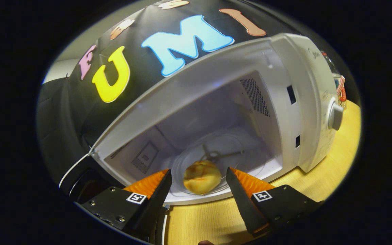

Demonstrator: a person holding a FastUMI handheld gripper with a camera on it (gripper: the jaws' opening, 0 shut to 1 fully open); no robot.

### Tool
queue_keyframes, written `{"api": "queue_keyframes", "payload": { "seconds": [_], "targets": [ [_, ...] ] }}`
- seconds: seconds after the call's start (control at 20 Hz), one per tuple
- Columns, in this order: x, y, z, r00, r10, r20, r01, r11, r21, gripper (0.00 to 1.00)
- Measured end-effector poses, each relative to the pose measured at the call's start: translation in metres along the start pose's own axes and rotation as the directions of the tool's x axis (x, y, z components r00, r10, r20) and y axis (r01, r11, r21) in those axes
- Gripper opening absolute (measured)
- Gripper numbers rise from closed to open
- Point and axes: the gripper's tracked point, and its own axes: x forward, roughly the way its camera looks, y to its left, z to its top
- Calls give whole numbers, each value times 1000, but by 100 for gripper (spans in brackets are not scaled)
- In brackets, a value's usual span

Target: Open the microwave, put the food inside, and close the microwave door.

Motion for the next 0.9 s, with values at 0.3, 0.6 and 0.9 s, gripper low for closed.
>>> {"api": "queue_keyframes", "payload": {
  "seconds": [0.3, 0.6, 0.9],
  "targets": [
    [-79, 24, 26, 998, 36, 59, -31, 996, -87, 97],
    [-151, 43, 30, 995, 54, 81, -40, 984, -171, 97],
    [-212, 78, 17, 993, 88, 83, -67, 971, -230, 97]
  ]
}}
